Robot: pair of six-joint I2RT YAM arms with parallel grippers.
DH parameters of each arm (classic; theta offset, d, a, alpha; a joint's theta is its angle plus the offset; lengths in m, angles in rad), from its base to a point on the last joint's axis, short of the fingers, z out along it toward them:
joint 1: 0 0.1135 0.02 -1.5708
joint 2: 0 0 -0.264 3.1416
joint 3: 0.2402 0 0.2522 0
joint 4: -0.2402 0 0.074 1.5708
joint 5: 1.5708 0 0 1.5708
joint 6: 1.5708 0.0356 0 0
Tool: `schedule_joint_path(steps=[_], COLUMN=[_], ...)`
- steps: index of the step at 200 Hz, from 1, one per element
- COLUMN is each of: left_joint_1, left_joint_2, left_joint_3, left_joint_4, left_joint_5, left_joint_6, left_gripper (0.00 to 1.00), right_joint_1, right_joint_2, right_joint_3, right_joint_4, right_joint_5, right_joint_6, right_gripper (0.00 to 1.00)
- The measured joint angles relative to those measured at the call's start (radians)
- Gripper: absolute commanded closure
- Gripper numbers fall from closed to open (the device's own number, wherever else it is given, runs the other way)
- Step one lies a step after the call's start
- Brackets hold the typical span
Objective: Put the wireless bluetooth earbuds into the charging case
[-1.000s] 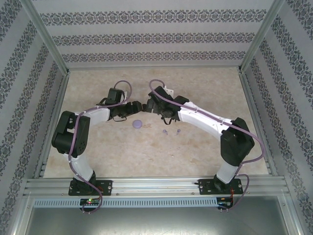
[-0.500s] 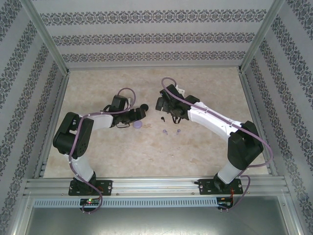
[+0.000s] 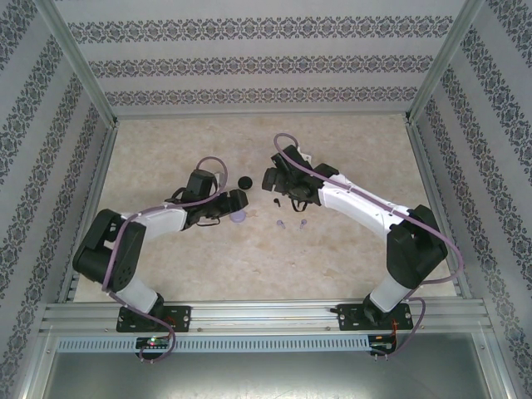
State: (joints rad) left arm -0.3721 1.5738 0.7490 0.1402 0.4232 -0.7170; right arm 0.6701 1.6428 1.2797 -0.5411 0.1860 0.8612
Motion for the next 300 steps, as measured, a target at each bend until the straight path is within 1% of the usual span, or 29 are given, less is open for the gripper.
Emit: schedule_joint_path(steps=[26, 40, 44, 47, 49, 75, 97, 121, 145, 178, 213, 300], left_joint_1=[0.000, 0.000, 0.001, 0.001, 0.002, 0.035, 0.102, 0.172, 0.233, 0.289, 0.318, 0.341], left_joint_2=[-0.113, -0.177, -0.194, -0.204, -0.212, -0.277, -0.287, -0.286, -0.283, -0.283, -0.283, -0.283], left_joint_3=[-0.003, 0.000, 0.003, 0.005, 0.007, 0.034, 0.064, 0.080, 0.080, 0.063, 0.047, 0.047], left_joint_4=[-0.035, -0.061, -0.072, -0.077, -0.082, -0.117, -0.135, -0.140, -0.140, -0.129, -0.129, -0.130], left_joint_5=[-0.085, -0.142, -0.159, -0.171, -0.179, -0.265, -0.302, -0.317, -0.323, -0.323, -0.310, -0.275], left_joint_6=[-0.003, 0.001, 0.003, 0.003, 0.008, 0.012, 0.011, -0.005, -0.055, -0.127, -0.182, -0.189], left_gripper=[0.18, 0.17, 0.12, 0.03, 0.00, 0.01, 0.01, 0.01, 0.01, 0.01, 0.01, 0.01], right_joint_1=[0.029, 0.050, 0.058, 0.061, 0.064, 0.100, 0.129, 0.156, 0.178, 0.191, 0.197, 0.197], right_joint_2=[0.011, 0.043, 0.056, 0.065, 0.073, 0.176, 0.268, 0.357, 0.432, 0.502, 0.581, 0.737], right_joint_3=[0.002, 0.021, 0.029, 0.035, 0.039, 0.107, 0.183, 0.282, 0.384, 0.493, 0.596, 0.778], right_joint_4=[-0.002, -0.009, -0.010, -0.010, -0.010, -0.019, -0.045, -0.099, -0.168, -0.265, -0.351, -0.436], right_joint_5=[-0.019, -0.034, -0.042, -0.044, -0.048, -0.085, -0.112, -0.121, -0.123, -0.117, -0.108, -0.107], right_joint_6=[0.021, 0.045, 0.053, 0.060, 0.066, 0.156, 0.255, 0.367, 0.459, 0.551, 0.601, 0.626], right_gripper=[0.10, 0.13, 0.13, 0.14, 0.14, 0.16, 0.16, 0.16, 0.16, 0.16, 0.16, 0.22])
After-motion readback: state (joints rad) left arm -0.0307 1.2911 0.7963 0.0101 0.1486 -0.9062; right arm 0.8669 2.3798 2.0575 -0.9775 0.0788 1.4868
